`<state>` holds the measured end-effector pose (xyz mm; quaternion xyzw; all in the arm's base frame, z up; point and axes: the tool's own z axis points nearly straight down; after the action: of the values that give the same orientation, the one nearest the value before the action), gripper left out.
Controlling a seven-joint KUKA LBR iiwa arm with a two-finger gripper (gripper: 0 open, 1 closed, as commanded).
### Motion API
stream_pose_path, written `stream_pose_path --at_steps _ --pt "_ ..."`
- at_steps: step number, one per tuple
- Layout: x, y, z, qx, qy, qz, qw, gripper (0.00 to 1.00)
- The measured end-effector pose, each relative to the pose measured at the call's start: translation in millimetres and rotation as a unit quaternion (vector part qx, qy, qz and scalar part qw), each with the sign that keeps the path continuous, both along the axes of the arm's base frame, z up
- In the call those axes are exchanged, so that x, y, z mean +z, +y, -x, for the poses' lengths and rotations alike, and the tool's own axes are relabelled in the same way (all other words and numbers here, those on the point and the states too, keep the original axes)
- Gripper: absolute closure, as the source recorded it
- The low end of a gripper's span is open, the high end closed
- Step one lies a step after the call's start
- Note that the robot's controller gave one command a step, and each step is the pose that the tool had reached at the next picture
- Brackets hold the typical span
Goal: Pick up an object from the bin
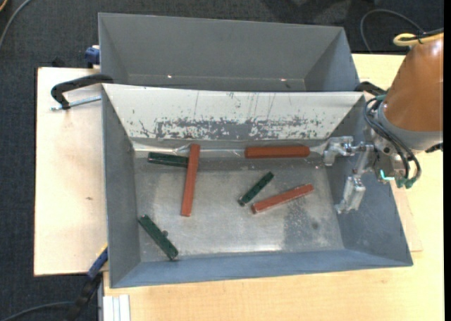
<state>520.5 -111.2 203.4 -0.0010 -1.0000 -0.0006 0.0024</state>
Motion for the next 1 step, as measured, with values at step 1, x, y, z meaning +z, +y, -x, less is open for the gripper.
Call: stream_pose_path --at_steps 1 --pt "-136.9 92.1 -50.2 0.071 -0.0006 -0.002 0.9975 0.0"
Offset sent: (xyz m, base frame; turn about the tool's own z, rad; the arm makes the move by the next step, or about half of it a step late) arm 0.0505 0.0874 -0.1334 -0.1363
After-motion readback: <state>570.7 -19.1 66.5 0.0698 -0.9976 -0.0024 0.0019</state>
